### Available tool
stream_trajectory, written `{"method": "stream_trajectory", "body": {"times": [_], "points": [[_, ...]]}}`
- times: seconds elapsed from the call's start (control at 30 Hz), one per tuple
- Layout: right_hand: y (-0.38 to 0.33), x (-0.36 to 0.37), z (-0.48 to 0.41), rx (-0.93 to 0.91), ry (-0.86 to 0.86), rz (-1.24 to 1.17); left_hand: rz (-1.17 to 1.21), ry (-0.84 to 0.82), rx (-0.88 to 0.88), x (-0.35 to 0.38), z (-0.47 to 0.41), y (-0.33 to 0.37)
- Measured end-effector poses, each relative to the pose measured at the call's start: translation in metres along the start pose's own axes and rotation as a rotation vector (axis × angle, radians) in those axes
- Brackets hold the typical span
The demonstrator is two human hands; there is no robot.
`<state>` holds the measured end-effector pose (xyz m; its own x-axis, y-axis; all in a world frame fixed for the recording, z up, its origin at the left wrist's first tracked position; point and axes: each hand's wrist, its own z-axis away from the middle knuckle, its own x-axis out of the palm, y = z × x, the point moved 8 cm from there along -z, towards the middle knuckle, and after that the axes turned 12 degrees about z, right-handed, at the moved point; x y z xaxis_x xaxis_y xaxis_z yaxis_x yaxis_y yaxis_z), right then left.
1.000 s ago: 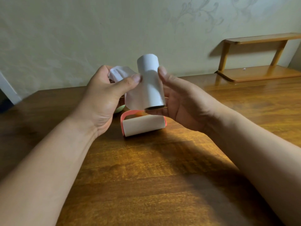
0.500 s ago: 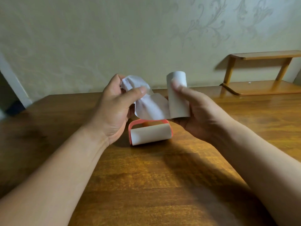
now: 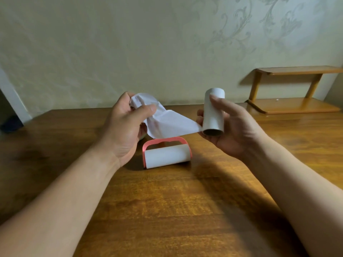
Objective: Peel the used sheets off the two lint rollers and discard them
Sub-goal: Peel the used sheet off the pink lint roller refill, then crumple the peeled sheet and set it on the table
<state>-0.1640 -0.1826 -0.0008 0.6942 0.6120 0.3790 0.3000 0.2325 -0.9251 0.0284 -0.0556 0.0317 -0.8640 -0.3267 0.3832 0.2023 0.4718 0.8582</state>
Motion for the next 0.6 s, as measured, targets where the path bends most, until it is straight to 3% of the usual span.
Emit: {"method": "stream_trajectory", "body": {"times": [0.1,0.3,0.37,0.43,0.53,0.6], "points": [[0.001,-0.005,-0.001,0.003,-0.006,0.032,0.003,0.024,0.013,-0.005,-0.002,0.0],[0.004,-0.023,-0.004,0.091,0.01,-0.138,0.038,0.107,0.061,-0.023,-0.008,0.01],[0.004,-0.029,-0.006,0.087,0.032,-0.069,0.037,0.115,0.063,-0.023,-0.008,0.01],[0.0,-0.038,-0.009,0.043,0.129,0.218,0.035,0.122,0.06,-0.023,-0.008,0.009],[-0.02,-0.045,-0.006,-0.16,0.428,1.102,0.037,0.125,0.06,-0.02,-0.006,0.01],[-0.022,-0.032,-0.006,-0.28,0.46,1.433,0.036,0.124,0.051,-0.019,-0.006,0.009]]}}
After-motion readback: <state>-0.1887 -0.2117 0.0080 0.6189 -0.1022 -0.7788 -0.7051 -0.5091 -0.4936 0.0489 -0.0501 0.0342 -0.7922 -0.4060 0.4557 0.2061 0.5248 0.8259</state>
